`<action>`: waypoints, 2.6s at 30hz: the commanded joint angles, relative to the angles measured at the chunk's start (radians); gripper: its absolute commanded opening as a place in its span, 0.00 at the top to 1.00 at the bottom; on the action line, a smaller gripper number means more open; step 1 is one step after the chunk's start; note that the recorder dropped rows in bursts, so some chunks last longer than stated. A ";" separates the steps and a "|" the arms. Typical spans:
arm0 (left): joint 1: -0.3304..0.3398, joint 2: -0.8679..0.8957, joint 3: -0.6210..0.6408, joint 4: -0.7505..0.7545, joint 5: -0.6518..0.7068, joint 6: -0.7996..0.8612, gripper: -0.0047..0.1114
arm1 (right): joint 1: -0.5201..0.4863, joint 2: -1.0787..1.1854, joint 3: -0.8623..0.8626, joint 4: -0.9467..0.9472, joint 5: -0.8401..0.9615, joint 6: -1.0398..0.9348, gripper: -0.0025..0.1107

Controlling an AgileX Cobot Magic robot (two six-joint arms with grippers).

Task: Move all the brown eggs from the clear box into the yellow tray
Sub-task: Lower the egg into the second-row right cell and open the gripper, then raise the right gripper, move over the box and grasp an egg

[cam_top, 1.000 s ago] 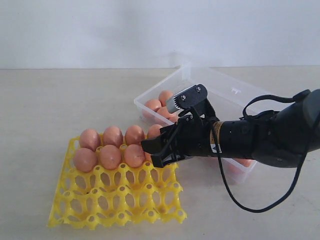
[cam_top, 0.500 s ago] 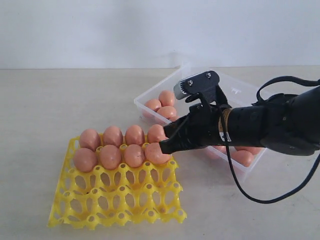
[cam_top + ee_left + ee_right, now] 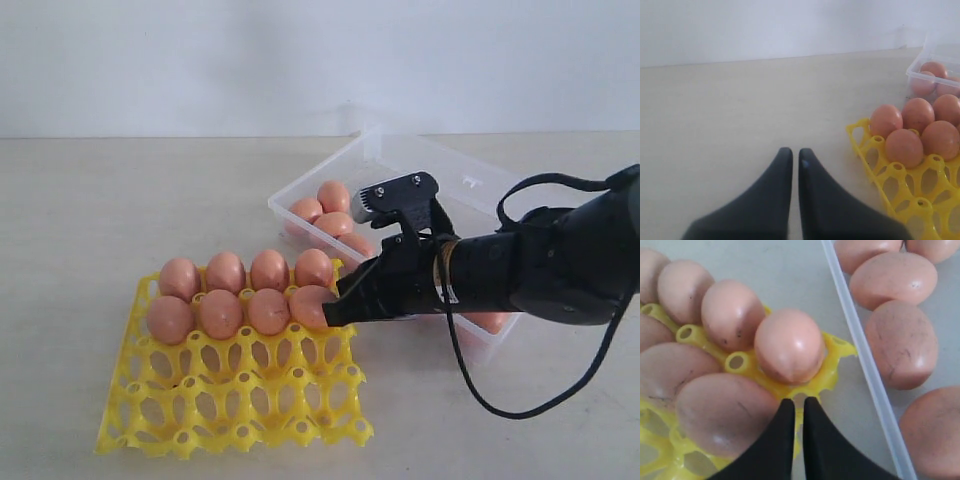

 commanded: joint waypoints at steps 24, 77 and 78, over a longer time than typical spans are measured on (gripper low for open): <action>-0.004 -0.003 0.004 0.001 -0.004 0.001 0.92 | 0.045 -0.105 -0.238 0.017 0.323 -0.212 0.98; -0.004 -0.003 0.004 0.001 -0.004 0.001 0.92 | -0.130 0.529 -1.161 1.110 1.512 -1.175 0.86; -0.004 -0.003 0.004 0.001 -0.004 0.001 0.92 | -0.130 0.529 -1.161 1.110 1.512 -1.175 0.97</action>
